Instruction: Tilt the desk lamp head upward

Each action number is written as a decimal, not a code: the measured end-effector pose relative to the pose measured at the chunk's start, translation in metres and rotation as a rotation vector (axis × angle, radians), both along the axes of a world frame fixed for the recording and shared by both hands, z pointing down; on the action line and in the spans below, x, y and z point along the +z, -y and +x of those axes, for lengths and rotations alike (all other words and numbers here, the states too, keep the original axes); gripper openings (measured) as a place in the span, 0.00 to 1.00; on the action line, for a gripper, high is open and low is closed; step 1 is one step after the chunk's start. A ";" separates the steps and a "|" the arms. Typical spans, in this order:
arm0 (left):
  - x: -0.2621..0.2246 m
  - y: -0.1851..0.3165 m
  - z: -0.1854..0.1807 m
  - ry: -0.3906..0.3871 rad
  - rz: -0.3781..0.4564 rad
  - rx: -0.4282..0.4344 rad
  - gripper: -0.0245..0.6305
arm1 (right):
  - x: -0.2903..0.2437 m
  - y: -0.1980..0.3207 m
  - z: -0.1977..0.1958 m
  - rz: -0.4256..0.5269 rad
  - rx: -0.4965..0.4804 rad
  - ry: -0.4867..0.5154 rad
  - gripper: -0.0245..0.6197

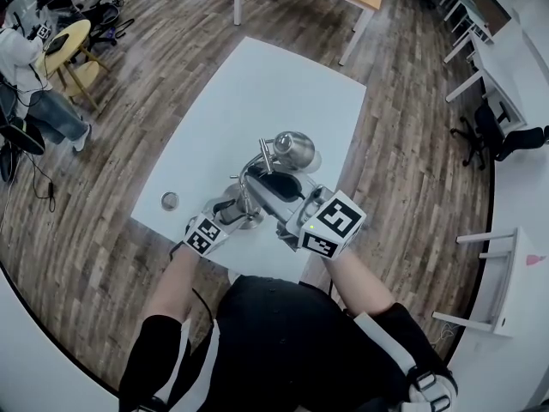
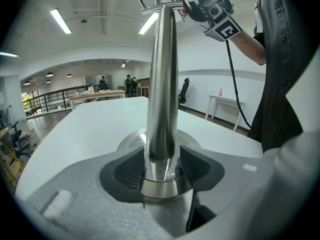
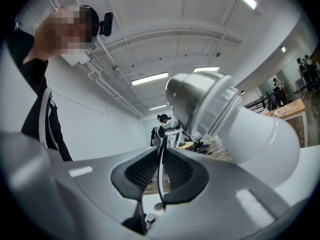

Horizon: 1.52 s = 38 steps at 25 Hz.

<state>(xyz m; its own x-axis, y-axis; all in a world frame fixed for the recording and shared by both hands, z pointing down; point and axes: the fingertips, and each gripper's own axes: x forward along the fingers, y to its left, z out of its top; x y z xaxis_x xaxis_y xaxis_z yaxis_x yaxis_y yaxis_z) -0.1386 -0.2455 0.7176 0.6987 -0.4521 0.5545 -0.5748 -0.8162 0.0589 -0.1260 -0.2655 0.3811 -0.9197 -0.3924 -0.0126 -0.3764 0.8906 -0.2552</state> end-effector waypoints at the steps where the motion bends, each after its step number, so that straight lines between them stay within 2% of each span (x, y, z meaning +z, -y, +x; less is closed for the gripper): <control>1: 0.000 0.000 0.000 0.000 0.000 0.000 0.39 | 0.000 -0.001 -0.001 0.008 -0.001 -0.006 0.10; 15: 0.005 0.001 -0.007 -0.003 -0.001 -0.008 0.38 | 0.003 -0.006 -0.020 0.060 -0.023 -0.037 0.10; 24: 0.004 -0.001 -0.007 -0.004 -0.002 -0.005 0.38 | 0.001 -0.013 -0.031 0.066 -0.061 -0.033 0.09; 38: 0.001 0.000 -0.004 -0.008 -0.002 -0.004 0.38 | 0.001 -0.020 -0.046 0.131 -0.123 -0.081 0.09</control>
